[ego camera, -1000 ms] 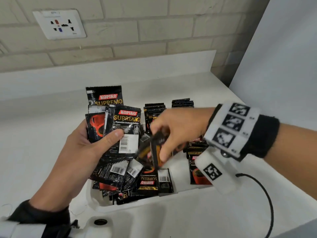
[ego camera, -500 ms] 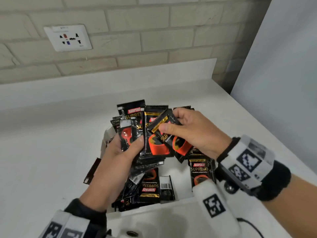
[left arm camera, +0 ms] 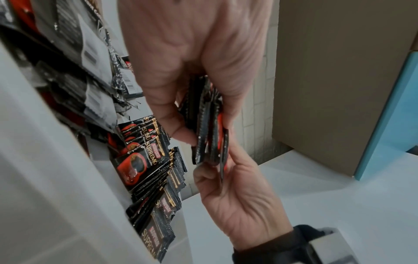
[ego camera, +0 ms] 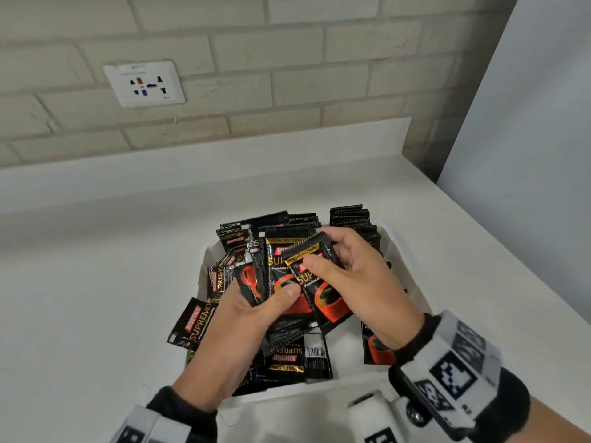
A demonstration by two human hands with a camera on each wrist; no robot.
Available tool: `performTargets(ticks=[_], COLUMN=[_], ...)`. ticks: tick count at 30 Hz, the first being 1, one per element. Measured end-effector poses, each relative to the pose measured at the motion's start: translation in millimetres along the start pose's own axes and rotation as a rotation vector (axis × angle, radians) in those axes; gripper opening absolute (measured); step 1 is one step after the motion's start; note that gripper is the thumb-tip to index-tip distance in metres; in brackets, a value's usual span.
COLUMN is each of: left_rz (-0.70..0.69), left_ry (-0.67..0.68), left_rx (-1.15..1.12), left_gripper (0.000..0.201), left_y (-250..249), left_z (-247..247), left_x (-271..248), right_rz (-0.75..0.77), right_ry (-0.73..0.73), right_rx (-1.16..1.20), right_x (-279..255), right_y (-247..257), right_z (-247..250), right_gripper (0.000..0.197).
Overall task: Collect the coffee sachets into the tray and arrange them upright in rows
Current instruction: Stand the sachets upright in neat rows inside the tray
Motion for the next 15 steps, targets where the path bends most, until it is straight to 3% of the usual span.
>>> performTargets(ticks=[3, 7, 9, 12, 15], left_rz=[-0.028, -0.053, -0.090, -0.128, -0.139], left_ry=[-0.061, -0.138, -0.153, -0.181, -0.182], left_rx=[-0.022, -0.039, -0.055, -0.017, -0.031], left_gripper=[0.031, 0.030, 0.038, 0.077, 0.081], left_y=[-2.0, -13.8, -21.4, -27.7, -30.3], left_z=[10.8, 36.8, 50.2, 62.1, 67.1], left_x=[-0.2, -2.9, -3.9, -5.8, -6.4], right_rz=[-0.018, -0.069, -0.051, -0.018, -0.029], right_ry=[-0.043, -0.120, -0.057, 0.095, 0.286], right_rx=[-0.112, 0.024, -0.110, -0.362, -0.652], right_x=[1.8, 16.5, 24.5, 34.9, 42.1], right_y=[3.1, 18.1, 28.8, 39.4, 38.0], right_z=[12.9, 47.2, 56.0, 50.0, 28.3], right_gripper=[0.024, 0.028, 0.034, 0.036, 0.030])
Point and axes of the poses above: each hand's wrist, its own x-axis towards the middle knuckle, its own z-axis out of the back of the hand, y = z × x, the point moved 5 cm from there along x, towards the middle knuckle, and after that the axes turned 3 degrees about z, right-handed, at the moved point
